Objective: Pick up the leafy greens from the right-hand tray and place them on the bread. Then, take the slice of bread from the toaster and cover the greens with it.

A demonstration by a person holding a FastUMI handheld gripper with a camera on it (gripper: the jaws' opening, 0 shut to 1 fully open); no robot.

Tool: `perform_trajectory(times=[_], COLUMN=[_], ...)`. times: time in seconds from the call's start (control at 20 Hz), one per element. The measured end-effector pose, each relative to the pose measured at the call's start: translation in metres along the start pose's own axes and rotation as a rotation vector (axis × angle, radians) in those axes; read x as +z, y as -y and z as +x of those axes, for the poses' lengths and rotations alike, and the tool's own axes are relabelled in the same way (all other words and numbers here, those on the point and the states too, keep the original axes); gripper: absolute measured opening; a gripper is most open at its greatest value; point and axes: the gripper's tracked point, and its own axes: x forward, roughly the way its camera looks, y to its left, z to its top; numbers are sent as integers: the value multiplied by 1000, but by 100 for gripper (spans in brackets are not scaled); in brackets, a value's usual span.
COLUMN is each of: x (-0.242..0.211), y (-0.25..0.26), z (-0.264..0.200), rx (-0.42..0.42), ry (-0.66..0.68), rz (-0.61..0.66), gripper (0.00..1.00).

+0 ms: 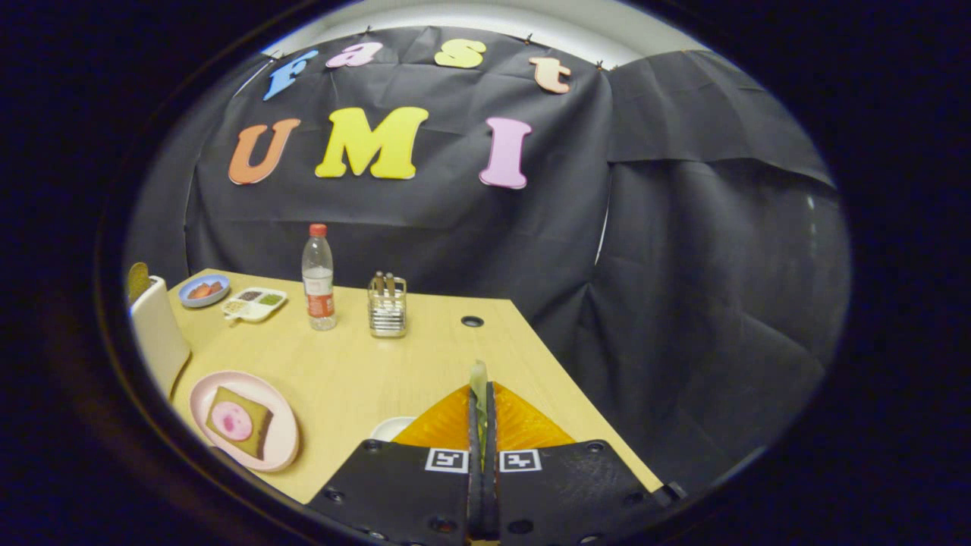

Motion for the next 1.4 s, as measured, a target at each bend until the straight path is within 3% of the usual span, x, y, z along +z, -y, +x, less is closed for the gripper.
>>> perform_trajectory(times=[0.2,0.5,0.9,1.0,1.4], x=[17,25,-9,-18,-51], y=[-51,-164,-310,-321,-292], z=[-37,-82,-97,-88,-18], rx=[46,197,422,440,343], ry=[52,106,29,-15,-89], rz=[-34,-86,-14,33,42], gripper=[0,0,0,0,0])
